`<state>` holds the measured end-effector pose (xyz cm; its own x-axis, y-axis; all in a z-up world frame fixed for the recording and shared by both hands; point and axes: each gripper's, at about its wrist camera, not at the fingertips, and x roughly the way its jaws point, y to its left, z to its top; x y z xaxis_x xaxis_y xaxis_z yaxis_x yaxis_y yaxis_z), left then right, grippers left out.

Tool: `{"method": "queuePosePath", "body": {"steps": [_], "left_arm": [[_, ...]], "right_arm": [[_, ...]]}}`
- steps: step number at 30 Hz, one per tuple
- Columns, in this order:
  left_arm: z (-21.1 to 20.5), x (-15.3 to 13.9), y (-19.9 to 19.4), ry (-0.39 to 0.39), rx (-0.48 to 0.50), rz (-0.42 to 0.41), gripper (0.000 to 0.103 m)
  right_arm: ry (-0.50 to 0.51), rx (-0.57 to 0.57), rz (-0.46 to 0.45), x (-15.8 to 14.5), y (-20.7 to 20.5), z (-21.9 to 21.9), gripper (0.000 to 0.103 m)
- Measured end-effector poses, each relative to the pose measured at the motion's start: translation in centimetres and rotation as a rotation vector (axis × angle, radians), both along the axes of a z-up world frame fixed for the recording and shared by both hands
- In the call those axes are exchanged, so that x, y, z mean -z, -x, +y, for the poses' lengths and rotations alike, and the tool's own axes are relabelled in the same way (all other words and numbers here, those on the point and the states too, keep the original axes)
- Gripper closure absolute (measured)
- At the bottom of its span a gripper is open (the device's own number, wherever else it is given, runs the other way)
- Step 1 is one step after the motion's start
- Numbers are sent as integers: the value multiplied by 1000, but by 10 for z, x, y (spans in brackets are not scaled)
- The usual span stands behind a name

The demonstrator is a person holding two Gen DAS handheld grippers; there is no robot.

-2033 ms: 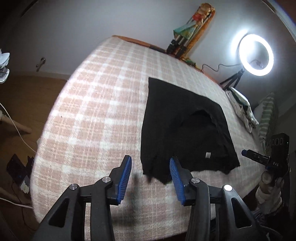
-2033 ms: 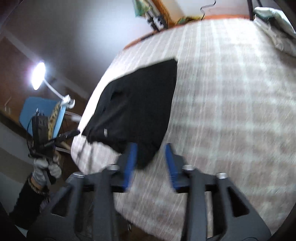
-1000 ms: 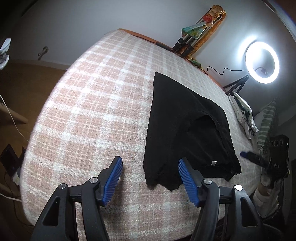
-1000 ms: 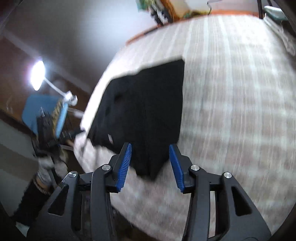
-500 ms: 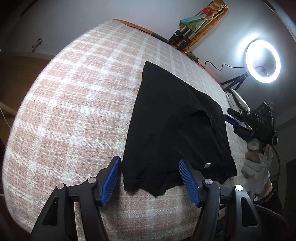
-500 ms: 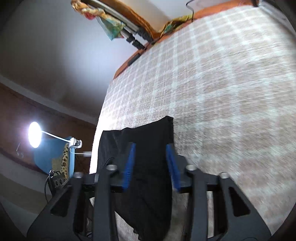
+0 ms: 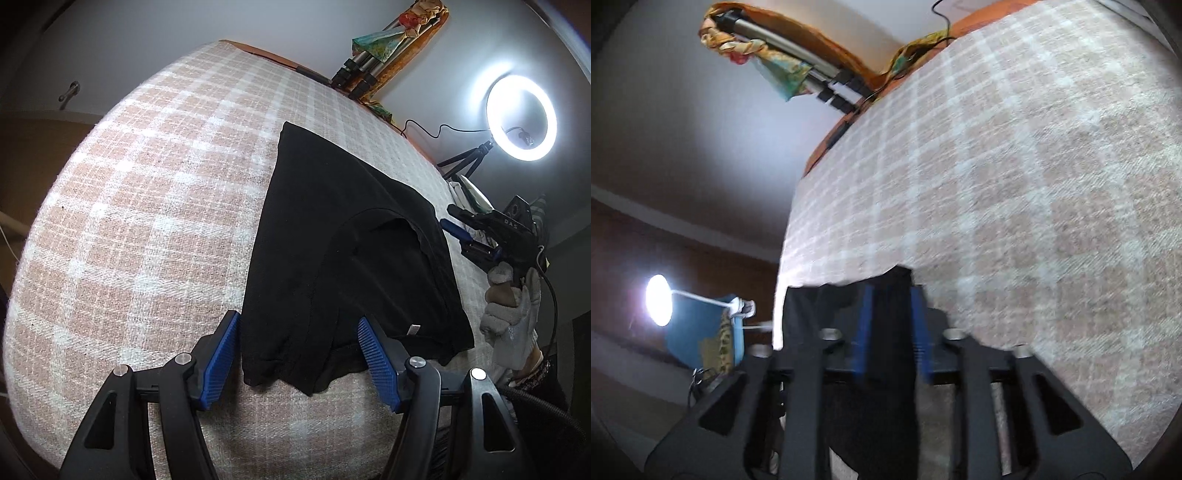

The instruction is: Fold small clothes

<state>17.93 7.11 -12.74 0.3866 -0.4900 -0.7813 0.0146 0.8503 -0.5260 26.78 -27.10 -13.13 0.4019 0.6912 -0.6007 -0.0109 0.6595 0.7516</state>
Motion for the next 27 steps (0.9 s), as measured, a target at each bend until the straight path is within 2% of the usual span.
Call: {"method": "queuePosePath", "body": {"steps": [5,6,7,9,13,14,15,17,18,21,24,25,27], "left_arm": [[-1,-1,0,5,-3,2,33],[-2,-1,-1,4,-3,1,33],[-3,-1,-1,2,-2,1,33],[-4,-1,-1,2,-4,2,33],[-3,0,-2,24,-14,8,33],[-1,1,-3,40,-22,12,33],[1,2,-4,50,-27,15,33],[3,3,-6,69,-39,20,32],[3,3,-7,74,-43,20,32],[2,3,-10,83,-49,18,32],[-3,3,-16,94,-54,16,33],[-5,3,-18,93,-54,13,40],[-7,6,-22,99,-53,33,56]], "right_arm": [[55,-50,-12,2,-2,18,70],[71,-51,-12,4,-5,21,76],[108,-47,-22,4,-7,26,96],[185,2,-43,2,-8,24,97],[176,92,-48,-3,-10,3,97],[166,91,-51,-4,-9,1,96],[137,69,-47,-4,-9,-1,90],[109,40,-29,-1,-8,-3,43],[108,37,-35,1,-6,-3,40],[103,-6,-60,1,-4,5,40],[42,-44,-57,6,-6,13,41],[41,-40,-66,6,-5,15,43],[37,-51,-63,8,-8,19,58]]}}
